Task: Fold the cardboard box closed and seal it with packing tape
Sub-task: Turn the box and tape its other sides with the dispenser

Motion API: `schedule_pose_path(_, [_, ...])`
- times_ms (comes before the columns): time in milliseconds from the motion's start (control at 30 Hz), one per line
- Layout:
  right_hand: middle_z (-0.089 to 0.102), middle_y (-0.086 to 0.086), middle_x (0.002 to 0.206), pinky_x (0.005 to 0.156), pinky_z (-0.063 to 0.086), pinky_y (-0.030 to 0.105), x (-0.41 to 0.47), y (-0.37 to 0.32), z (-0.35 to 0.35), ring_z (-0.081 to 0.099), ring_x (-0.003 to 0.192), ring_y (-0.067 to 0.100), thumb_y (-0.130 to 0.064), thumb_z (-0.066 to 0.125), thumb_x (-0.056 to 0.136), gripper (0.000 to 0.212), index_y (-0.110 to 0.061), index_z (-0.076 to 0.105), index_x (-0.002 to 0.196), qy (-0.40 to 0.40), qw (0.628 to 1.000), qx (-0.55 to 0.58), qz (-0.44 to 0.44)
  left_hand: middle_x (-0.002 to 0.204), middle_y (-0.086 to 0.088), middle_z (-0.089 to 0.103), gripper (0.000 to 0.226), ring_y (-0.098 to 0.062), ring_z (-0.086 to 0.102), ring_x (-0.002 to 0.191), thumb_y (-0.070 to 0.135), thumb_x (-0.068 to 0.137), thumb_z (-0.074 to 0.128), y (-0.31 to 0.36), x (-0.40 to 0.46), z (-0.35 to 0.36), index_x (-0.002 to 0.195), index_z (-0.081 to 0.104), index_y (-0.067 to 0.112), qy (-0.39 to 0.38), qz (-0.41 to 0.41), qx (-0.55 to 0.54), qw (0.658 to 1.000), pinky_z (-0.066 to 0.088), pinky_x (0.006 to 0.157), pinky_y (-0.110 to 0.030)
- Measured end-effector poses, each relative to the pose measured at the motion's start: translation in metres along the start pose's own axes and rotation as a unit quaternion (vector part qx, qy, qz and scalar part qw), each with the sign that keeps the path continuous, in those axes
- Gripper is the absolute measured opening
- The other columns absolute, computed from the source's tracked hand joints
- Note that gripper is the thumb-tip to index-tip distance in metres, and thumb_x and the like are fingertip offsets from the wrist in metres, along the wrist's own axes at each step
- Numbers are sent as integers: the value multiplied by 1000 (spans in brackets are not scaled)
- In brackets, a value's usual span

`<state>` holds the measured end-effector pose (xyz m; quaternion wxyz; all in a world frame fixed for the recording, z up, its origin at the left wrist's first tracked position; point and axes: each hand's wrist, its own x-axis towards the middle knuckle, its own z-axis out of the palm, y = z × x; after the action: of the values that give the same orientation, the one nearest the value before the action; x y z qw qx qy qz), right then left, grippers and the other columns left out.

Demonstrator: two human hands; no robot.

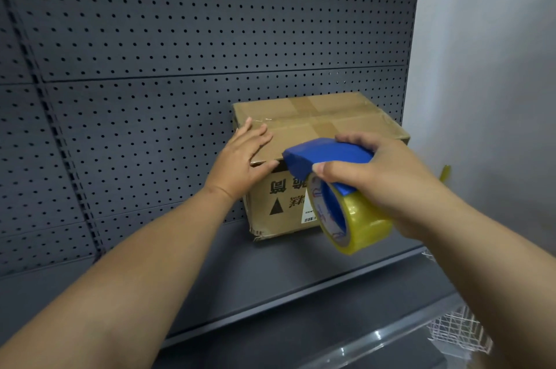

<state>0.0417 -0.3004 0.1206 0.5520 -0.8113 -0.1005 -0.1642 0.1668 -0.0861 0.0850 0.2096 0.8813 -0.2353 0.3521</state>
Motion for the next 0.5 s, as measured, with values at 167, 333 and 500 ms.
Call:
schedule_pose_path(167, [60, -10, 111, 86, 53, 34, 6, 7, -1, 62, 97, 13, -43, 79, 55, 74, -31, 56, 124, -8, 1000, 26, -6, 145, -5, 41, 75, -20, 25, 141, 43, 72, 72, -5, 5, 0, 135, 47, 10, 0, 34, 64, 997, 11, 115, -28])
schedule_pose_path(333, [59, -13, 112, 86, 52, 29, 12, 12, -3, 60, 99, 9, -40, 81, 58, 69, -32, 57, 122, -9, 998, 55, -29, 143, -7, 44, 81, -23, 30, 139, 56, 70, 61, -9, 3, -2, 134, 47, 8, -15, 43, 116, 992, 16, 115, -30])
schedule_pose_path(500, [59, -14, 114, 89, 51, 29, 15, 14, -5, 59, 103, 8, -38, 82, 58, 68, -32, 56, 122, -11, 995, 78, -59, 149, -4, 35, 101, -21, 21, 142, 79, 66, 35, -8, -1, -10, 139, 40, 11, -61, 37, 163, 984, 11, 114, -28])
